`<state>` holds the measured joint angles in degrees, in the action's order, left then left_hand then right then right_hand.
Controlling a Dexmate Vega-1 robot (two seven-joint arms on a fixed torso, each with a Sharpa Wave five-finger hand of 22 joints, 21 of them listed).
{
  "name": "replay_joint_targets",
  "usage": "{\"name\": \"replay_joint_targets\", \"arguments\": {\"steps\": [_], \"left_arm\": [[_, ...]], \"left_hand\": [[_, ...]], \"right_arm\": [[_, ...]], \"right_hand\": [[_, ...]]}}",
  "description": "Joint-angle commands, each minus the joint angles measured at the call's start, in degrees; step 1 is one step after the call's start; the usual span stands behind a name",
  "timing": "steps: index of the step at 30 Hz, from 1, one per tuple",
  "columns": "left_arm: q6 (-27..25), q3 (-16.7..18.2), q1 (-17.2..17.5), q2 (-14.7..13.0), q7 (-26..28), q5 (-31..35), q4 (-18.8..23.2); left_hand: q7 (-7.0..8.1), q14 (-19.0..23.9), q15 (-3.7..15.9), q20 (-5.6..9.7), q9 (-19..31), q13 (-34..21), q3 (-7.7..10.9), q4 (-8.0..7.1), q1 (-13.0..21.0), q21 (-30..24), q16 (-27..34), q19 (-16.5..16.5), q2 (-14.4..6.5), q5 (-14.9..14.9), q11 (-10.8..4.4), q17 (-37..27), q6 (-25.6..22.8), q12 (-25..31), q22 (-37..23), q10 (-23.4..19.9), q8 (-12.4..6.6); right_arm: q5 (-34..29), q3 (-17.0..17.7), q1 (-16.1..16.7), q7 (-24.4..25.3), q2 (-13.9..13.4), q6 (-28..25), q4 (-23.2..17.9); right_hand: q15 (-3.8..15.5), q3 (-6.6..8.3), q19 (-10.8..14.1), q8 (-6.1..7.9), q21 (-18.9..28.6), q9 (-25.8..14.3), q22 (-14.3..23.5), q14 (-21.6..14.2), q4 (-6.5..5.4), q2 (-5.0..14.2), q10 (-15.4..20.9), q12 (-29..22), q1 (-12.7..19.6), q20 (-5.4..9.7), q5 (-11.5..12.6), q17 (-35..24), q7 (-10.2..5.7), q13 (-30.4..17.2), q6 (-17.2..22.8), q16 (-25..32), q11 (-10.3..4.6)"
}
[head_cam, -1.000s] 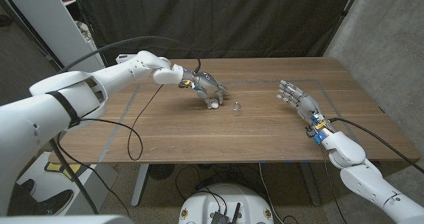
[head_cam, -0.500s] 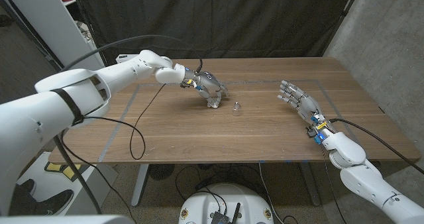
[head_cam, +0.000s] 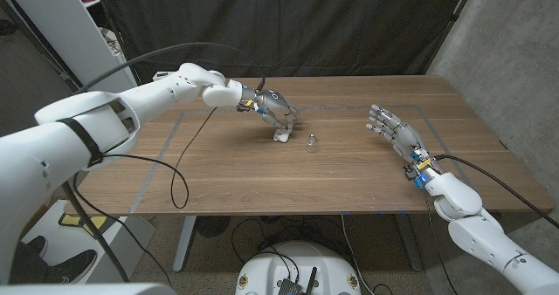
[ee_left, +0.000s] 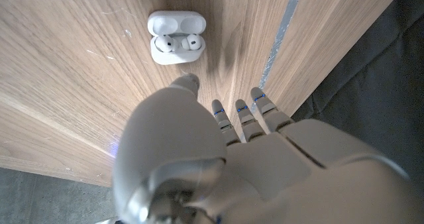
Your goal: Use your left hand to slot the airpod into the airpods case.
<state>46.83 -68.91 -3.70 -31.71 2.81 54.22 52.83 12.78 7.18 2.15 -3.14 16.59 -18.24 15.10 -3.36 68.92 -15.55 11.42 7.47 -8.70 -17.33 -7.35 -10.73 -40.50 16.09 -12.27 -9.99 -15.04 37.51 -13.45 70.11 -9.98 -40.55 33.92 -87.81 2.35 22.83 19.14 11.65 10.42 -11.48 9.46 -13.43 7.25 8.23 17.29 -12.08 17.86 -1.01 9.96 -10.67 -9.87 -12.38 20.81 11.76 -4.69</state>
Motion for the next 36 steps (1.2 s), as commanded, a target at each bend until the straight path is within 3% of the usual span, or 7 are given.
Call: {"name": "replay_joint_targets", "arguments": {"steps": [1, 3, 7, 13, 16, 22, 36], "left_arm": [[-2.8, 3.9, 2.7, -3.6, -6.8, -1.9, 7.0], [-3.6, 4.6, 3.0, -3.9, -10.8, -2.9, 8.6], [-4.0, 6.0, 3.7, -4.8, -14.9, -4.1, 11.0], [-4.2, 8.0, 4.8, -5.7, -18.4, -5.1, 12.6], [-4.5, 8.6, 5.4, -5.5, -18.7, -5.1, 12.5], [-4.9, 9.0, 5.7, -4.9, -18.5, -4.2, 11.6], [-7.8, 7.6, 5.7, -3.1, -13.2, -0.7, 8.0]], "left_hand": [[0.02, -0.1, 5.85, 0.54, -0.2, 0.0, -2.29, -0.02, -3.8, -0.4, -0.1, -0.1, 2.4, 3.9, -0.86, 0.0, -1.8, -0.3, 0.3, -0.3, 0.01], [0.05, -1.3, 4.97, -0.07, -0.4, 0.0, -1.33, 0.97, -2.9, -0.2, -0.5, -0.8, 0.7, 4.6, -0.13, 0.0, -2.7, -0.8, 0.3, 0.6, -0.03], [-0.03, -3.1, 3.51, -1.11, -1.2, 0.4, 4.68, 5.47, 2.4, 0.0, -0.6, -1.8, -3.0, 4.3, 0.89, -0.2, -2.9, -1.8, 0.4, 2.5, 0.97], [-0.23, -3.6, 3.25, -1.52, -1.6, 0.9, 11.25, 5.52, 4.0, -0.1, -0.2, -2.5, -3.4, 3.1, 0.54, -0.8, -9.7, -1.7, 0.2, 2.0, -0.69], [-0.17, -3.5, 3.37, -1.44, -1.6, 0.9, 11.82, 5.43, 3.9, -0.2, -0.2, -2.5, -3.4, 3.0, 0.56, -0.8, -10.2, -1.7, 0.2, 1.9, -0.72], [-0.11, -3.3, 3.66, -1.07, -2.2, 1.2, 11.18, 3.21, 0.1, -0.5, 0.0, -2.1, -2.0, 3.6, 0.60, -0.6, -8.8, -1.8, 0.2, 2.1, 0.76], [-0.10, -2.9, 3.31, -1.12, -2.6, 1.4, 11.20, 2.39, -2.0, -0.9, 0.1, -1.7, -1.9, 3.9, 1.19, -0.5, -7.7, -1.9, 0.2, 2.2, 1.80]], "right_arm": [[-0.1, -0.4, -0.9, -0.1, -0.3, -1.5, -0.3], [0.0, -0.4, -1.0, -0.1, -0.5, -1.8, -0.4], [0.2, -0.3, -1.1, -0.1, -0.8, -2.6, -0.8], [0.7, -0.7, -2.1, -0.8, -0.9, -3.5, -0.5], [0.7, -1.0, -2.7, -1.2, -0.8, -3.6, -0.1], [0.6, -1.1, -3.0, -1.0, -0.7, -4.1, -0.1], [0.7, -1.1, -2.8, -0.7, -0.3, -3.7, 0.5]], "right_hand": [[6.07, 0.09, -0.3, -0.09, 0.3, -0.1, 0.2, -0.1, -0.29, 0.14, 0.3, 0.1, -0.6, -0.18, 0.2, 0.0, 0.19, -0.2, 0.3, -0.1, 0.00], [5.98, 0.12, -0.3, -0.10, 0.3, -0.1, 0.2, -0.1, -0.29, 0.17, 0.3, 0.1, -0.6, -0.20, 0.2, 0.0, 0.20, -0.2, 0.3, -0.1, -0.05], [5.97, 0.12, -0.3, -0.11, 0.3, -0.1, 0.2, -0.1, -0.30, 0.19, 0.3, 0.1, -0.7, -0.22, 0.2, 0.0, 0.14, -0.2, 0.3, -0.1, -0.13], [6.01, 0.13, -0.3, -0.12, 0.3, -0.1, 0.2, -0.1, -0.31, 0.21, 0.2, 0.1, -0.7, -0.18, 0.2, 0.0, 0.15, -0.2, 0.3, -0.1, -0.10], [6.02, 0.13, -0.3, -0.12, 0.3, -0.1, 0.2, 0.0, -0.31, 0.22, 0.3, 0.1, -0.7, -0.15, 0.2, 0.0, 0.17, -0.2, 0.3, -0.2, 0.16], [5.96, 0.18, -0.3, -0.11, 0.3, -0.1, 0.2, 0.0, -0.28, 0.24, 0.3, 0.1, -0.8, -0.18, 0.2, 0.0, 0.18, -0.2, 0.4, -0.2, 0.15], [5.99, 0.20, -0.3, -0.11, 0.4, -0.1, 0.2, -0.1, -0.16, 0.18, 0.3, 0.1, -0.7, -0.23, 0.2, 0.0, 0.28, -0.2, 0.5, -0.2, 0.23]]}}
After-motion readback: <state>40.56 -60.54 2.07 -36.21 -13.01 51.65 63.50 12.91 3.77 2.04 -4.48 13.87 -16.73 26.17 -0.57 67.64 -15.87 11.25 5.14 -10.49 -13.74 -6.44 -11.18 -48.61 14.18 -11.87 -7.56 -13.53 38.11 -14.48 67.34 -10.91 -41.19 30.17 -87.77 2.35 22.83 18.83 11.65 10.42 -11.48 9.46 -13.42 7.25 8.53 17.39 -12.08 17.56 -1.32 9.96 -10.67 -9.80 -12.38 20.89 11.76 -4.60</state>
